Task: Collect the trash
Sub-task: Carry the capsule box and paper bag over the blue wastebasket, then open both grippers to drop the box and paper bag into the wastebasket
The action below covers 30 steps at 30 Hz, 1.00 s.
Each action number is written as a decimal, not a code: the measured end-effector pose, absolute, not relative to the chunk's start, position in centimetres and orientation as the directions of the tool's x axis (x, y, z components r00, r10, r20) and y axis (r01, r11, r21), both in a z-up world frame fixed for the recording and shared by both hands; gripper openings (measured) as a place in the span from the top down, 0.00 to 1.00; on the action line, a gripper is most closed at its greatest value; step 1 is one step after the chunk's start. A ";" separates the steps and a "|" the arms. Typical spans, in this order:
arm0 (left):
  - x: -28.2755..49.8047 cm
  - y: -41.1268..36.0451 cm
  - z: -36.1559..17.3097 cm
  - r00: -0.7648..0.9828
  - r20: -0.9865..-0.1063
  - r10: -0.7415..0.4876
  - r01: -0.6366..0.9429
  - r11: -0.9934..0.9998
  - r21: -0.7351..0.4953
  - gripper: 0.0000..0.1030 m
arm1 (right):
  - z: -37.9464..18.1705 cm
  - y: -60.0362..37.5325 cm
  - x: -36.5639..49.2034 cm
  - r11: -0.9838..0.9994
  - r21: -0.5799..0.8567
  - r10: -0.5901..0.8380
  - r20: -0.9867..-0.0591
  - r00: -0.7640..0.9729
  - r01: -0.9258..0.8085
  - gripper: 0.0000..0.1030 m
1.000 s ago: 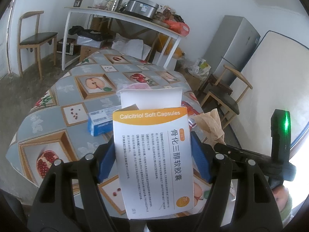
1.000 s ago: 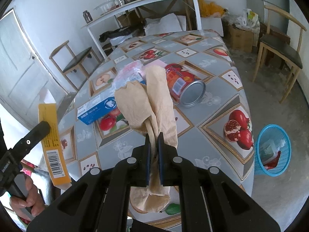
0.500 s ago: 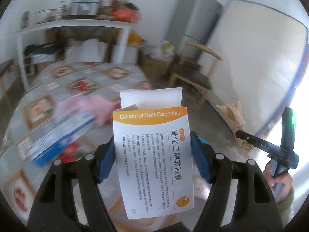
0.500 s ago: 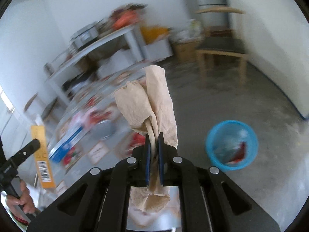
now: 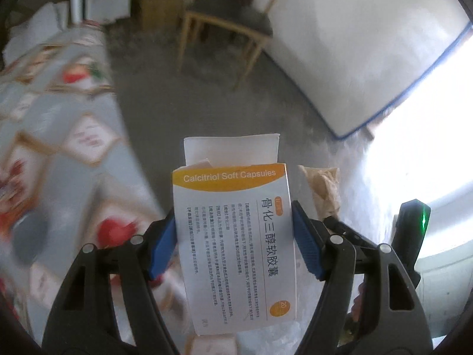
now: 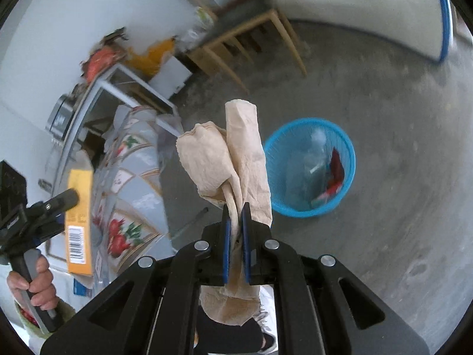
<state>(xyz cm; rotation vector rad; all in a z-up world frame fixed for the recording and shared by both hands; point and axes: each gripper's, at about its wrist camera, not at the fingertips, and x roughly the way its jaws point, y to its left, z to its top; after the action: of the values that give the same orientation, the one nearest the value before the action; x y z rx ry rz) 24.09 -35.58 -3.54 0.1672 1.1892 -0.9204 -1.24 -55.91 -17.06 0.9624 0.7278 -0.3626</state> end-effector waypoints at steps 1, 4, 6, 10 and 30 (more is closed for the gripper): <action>24.5 -37.4 -4.5 0.055 -0.856 -0.514 0.686 0.642 -0.342 0.34 | -18.2 -56.6 -1.2 0.521 0.618 0.037 -0.705 0.708 0.589 0.93; 25.8 -42.3 -7.3 0.030 -0.878 -0.478 0.679 0.654 -0.333 0.34 | -20.2 -57.5 -1.3 0.491 0.622 0.038 -0.714 0.699 0.609 0.93; 26.3 -45.4 -9.4 0.025 -0.889 -0.458 0.681 0.659 -0.320 0.34 | -21.7 -58.3 -1.6 0.466 0.624 0.038 -0.722 0.691 0.627 0.93; 27.5 -50.4 -13.6 0.027 -0.901 -0.434 0.681 0.667 -0.301 0.32 | -24.4 -60.3 -1.6 0.435 0.630 0.045 -0.729 0.683 0.643 0.93; 25.2 -40.5 -5.0 0.114 -0.858 -0.500 0.746 0.613 -0.258 0.19 | -37.7 -69.7 9.7 0.424 0.449 0.084 -0.884 0.460 0.786 0.56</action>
<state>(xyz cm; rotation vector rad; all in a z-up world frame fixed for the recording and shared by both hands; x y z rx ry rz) 25.24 -40.52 -4.97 0.2633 1.1286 -0.9291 9.68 -69.70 -37.74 1.0572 1.0143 -0.5493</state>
